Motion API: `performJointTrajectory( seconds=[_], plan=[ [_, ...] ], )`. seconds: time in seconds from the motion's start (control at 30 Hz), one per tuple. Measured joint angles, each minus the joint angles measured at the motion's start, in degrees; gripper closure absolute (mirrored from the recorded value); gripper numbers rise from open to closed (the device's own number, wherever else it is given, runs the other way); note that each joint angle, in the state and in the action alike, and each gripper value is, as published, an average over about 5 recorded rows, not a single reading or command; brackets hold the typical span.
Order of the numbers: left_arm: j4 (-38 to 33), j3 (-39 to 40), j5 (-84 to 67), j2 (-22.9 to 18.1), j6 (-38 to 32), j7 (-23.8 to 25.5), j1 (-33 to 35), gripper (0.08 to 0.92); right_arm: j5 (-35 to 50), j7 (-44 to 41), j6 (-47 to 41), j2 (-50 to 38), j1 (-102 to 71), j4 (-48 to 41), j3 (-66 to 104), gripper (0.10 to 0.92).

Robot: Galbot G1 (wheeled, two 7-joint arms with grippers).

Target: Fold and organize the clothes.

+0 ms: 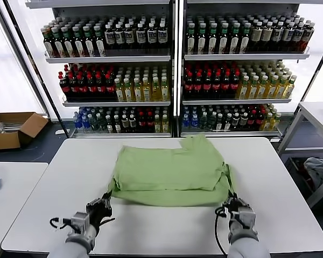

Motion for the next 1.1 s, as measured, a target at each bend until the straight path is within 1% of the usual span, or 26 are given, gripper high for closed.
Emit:
performJointTrajectory(
  seconds=[0.23,0.37,0.47,0.6,0.8,1.1],
  plan=[
    [-4.9,-0.4,2.7,0.1,-1.9,-0.9,11.5,0.916,-2.7,0.6,1.5,-1.0,-9.0,2.9,1.4,0.894],
    [-5.7,-0.4,3.9,-0.7,-3.4,-1.7,15.6,0.916,-3.8,0.9,2.3,-0.9,-11.8,2.9,1.8,0.893],
    [-5.8,-0.5,4.6,-1.4,-4.2,-2.2,17.8,0.913,-4.7,1.1,2.8,-0.8,-13.5,3.1,2.3,0.858],
    [-6.4,-0.4,5.3,-2.4,-5.2,-2.5,20.3,0.852,-6.0,1.4,3.7,-0.8,-15.7,3.7,3.1,0.746],
    [-8.2,0.0,6.5,-4.1,-6.5,-2.7,22.3,0.681,-8.0,1.1,4.8,-0.3,-17.2,4.6,3.7,0.573],
    [-10.0,0.9,8.1,-6.5,-7.3,-2.8,22.2,0.421,-10.0,0.2,4.5,1.3,-15.2,3.8,3.6,0.313]
  ],
)
